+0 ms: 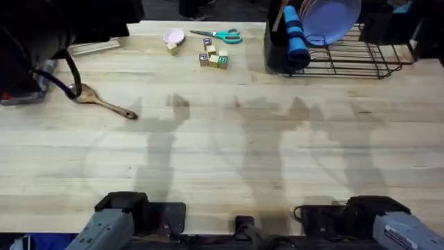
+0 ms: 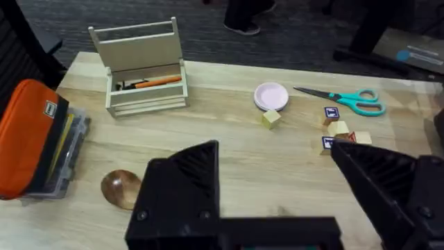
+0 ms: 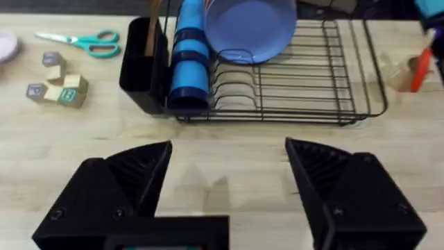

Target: Pick up the spoon on the table one by one and put them onto the rack

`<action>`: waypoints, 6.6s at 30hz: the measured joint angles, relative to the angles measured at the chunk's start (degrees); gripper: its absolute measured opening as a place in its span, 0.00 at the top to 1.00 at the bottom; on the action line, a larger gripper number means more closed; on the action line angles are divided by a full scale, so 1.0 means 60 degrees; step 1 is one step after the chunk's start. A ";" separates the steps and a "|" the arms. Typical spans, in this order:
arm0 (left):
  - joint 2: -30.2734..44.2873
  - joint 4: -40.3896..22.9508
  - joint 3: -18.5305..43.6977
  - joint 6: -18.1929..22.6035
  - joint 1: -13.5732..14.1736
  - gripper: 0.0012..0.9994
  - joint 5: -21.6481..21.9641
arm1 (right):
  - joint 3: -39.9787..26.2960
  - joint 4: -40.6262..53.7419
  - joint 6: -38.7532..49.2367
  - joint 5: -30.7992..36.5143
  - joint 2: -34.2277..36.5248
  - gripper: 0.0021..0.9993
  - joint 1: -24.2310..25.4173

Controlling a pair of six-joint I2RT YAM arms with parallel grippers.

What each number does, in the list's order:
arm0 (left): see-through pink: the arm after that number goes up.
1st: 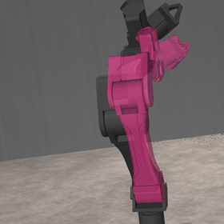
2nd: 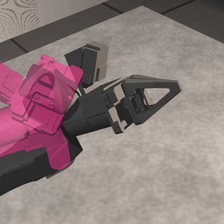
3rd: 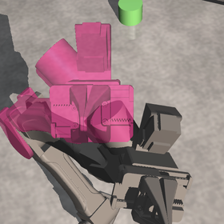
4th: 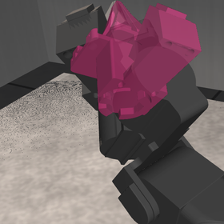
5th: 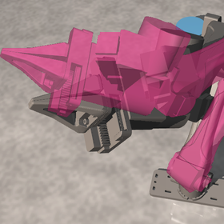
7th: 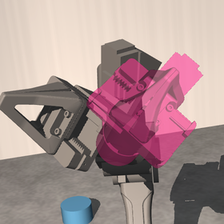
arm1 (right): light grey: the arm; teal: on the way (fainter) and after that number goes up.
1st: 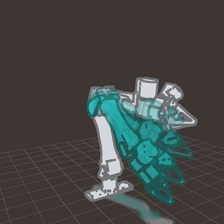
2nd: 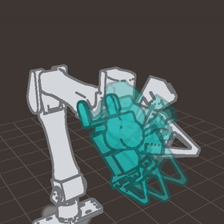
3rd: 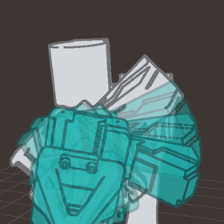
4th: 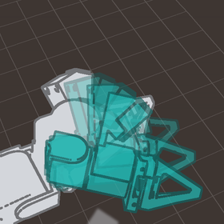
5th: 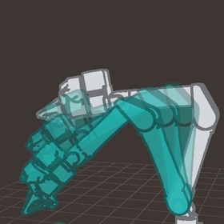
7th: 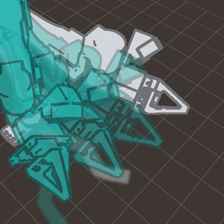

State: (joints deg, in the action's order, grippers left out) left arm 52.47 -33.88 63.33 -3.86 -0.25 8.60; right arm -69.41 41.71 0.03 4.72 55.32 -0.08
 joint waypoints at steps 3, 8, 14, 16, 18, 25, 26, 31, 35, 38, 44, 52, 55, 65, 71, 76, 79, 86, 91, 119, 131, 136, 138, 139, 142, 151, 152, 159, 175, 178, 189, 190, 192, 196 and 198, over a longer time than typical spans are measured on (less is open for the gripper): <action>-0.0005 -0.0037 0.0000 0.0000 0.0000 0.01 0.0019 | 0.0000 0.0009 0.0001 -0.0088 0.0233 0.00 0.0000; -0.0004 -0.0054 0.0000 -0.0001 -0.0033 0.01 0.0259 | 0.0000 -0.0267 0.0001 -0.0188 0.0275 0.00 0.0000; 0.0221 -0.0453 0.0018 -0.0572 -0.0886 0.01 0.0291 | 0.0000 -0.0299 0.0001 -0.0188 0.0275 0.00 0.0000; 0.0457 -0.0583 0.0022 -0.0920 -0.1353 0.01 0.0291 | 0.0000 -0.0300 0.0001 -0.0188 0.0275 0.00 0.0000; 0.0715 -0.0685 0.0022 -0.1280 -0.1822 0.01 0.0291 | 0.0000 -0.0299 0.0001 -0.0191 0.0275 0.00 0.0000; 0.1651 -0.0839 0.0022 -0.2164 -0.3280 0.01 0.0168 | 0.0000 -0.0302 0.0001 -0.0192 0.0275 0.00 0.0000; 0.1822 -0.0835 0.0026 -0.2215 -0.3456 0.01 0.0117 | 0.0000 -0.0302 0.0001 -0.0188 0.0275 0.00 0.0000; 0.2801 -0.0964 0.0026 -0.2396 -0.4099 0.01 -0.0186 | 0.0000 -0.0302 0.0001 -0.0188 0.0275 0.00 0.0000; 0.3481 -0.1234 0.0026 -0.2497 -0.4324 0.01 -0.0615 | 0.0000 -0.0304 0.0001 -0.0188 0.0275 0.00 0.0000; 0.3902 -0.1443 0.0026 -0.2514 -0.4320 0.01 -0.0848 | 0.0000 -0.0341 0.0001 -0.0189 0.0275 0.00 0.0000; 0.4651 -0.1630 0.0026 -0.2683 -0.4419 0.01 -0.1037 | 0.0000 -0.0379 0.0001 -0.0188 0.0275 0.00 0.0000; 0.5347 -0.1728 0.0026 -0.3765 -0.4987 0.01 -0.1042 | 0.0000 -0.0379 0.0001 -0.0188 0.0275 0.00 0.0000; 0.5616 -0.1720 0.0026 -0.4243 -0.5102 0.01 -0.1002 | 0.0000 -0.0379 0.0001 -0.0189 0.0275 0.00 0.0000; 0.7104 -0.1290 0.0026 -0.4873 -0.5107 0.01 -0.1002 | 0.0000 -0.0379 0.0001 -0.0188 0.0275 0.00 0.0000; 0.7600 -0.0669 0.0026 -0.4936 -0.5108 0.01 -0.0998 | 0.0000 -0.0379 0.0001 -0.0188 0.0275 0.00 0.0000; 0.7748 -0.0598 0.0029 -0.4936 -0.5107 0.00 -0.0975 | 0.0000 -0.0379 0.0001 -0.0188 0.0275 0.00 0.0000; 0.7971 -0.0598 0.0060 -0.4932 -0.5107 0.01 -0.0888 | 0.0000 -0.0378 0.0001 -0.0192 0.0275 0.00 0.0000; 0.8143 -0.0732 0.0222 -0.4962 -0.5109 0.14 -0.0659 | 0.0000 -0.0379 0.0001 -0.0188 0.0275 0.00 0.0000; 0.8184 -0.0831 0.0222 -0.4990 -0.5147 0.40 -0.0358 | 0.0000 -0.0379 0.0001 -0.0188 0.0275 0.00 0.0000; 0.8043 -0.0664 0.0234 -0.4817 -0.4395 0.96 -0.0406 | 0.0000 -0.0379 0.0001 -0.0188 0.0275 0.00 0.0000; 0.6288 -0.0186 0.0233 -0.4809 -0.1785 0.96 -0.0665 | 0.0000 -0.0371 0.0001 -0.0188 0.0275 0.00 0.0000; 0.6043 0.0367 0.0229 -0.4565 -0.0994 0.96 -0.1071 | 0.0000 -0.0306 0.0001 -0.0192 0.0275 0.00 0.0000; 0.5976 0.0623 0.0232 -0.4376 -0.0684 0.96 -0.1283 | 0.0000 -0.0306 0.0001 -0.0190 0.0275 0.00 0.0000; 0.5949 0.0716 0.0233 -0.4268 -0.0510 0.96 -0.1368 | 0.0000 -0.0306 0.0001 -0.0192 0.0275 0.00 0.0000; 0.5922 0.0966 0.0233 -0.4065 0.0019 0.96 -0.1592 | 0.0000 -0.0306 0.0001 -0.0192 0.0275 0.00 0.0000; 0.5926 0.2901 0.0229 -0.3867 0.1864 0.96 -0.1834 | 0.0000 -0.0098 0.0001 -0.0192 0.0275 0.00 0.0000; 0.5923 0.3255 0.0229 -0.3851 0.2055 0.96 -0.1851 | 0.0000 -0.0050 0.0001 -0.0189 0.0275 0.00 0.0000; 0.5925 0.5721 0.0229 -0.3847 0.3209 0.96 -0.2206 | 0.0000 0.0117 0.0001 -0.0188 0.0275 0.00 0.0000; 0.5943 1.0110 0.0229 -0.3850 0.5161 0.96 -0.1876 | 0.0000 0.0120 0.0001 -0.0192 0.0275 0.00 0.0000; 0.6073 1.0778 0.0229 -0.3850 0.5400 0.96 -0.1703 | 0.0000 0.0120 0.0001 -0.0192 0.0275 0.00 0.0000; 0.7843 1.3641 0.0229 -0.3850 0.5708 0.96 -0.1475 | 0.0000 0.0120 0.0001 -0.0192 0.0275 0.00 0.0000; 0.8018 1.3855 0.0229 -0.3850 0.5708 0.96 -0.1470 | 0.0000 0.0122 0.0001 -0.0192 0.0275 0.00 0.0000; 0.8301 1.4251 0.0229 -0.3850 0.5708 0.96 -0.1468 | 0.0000 0.0124 0.0001 -0.0192 0.0275 0.00 0.0000; 0.8694 1.4847 0.0229 -0.3850 0.5708 0.96 -0.1446 | 0.0000 0.0120 0.0001 -0.0192 0.0275 0.00 0.0000; 0.8873 1.5084 0.0229 -0.3850 0.5708 0.96 -0.1373 | 0.0000 0.0124 0.0001 -0.0192 0.0275 0.00 0.0000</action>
State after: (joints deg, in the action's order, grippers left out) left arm 105.71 56.62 64.71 -26.96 34.00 0.36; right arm -69.41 42.46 0.03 3.57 56.97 -0.08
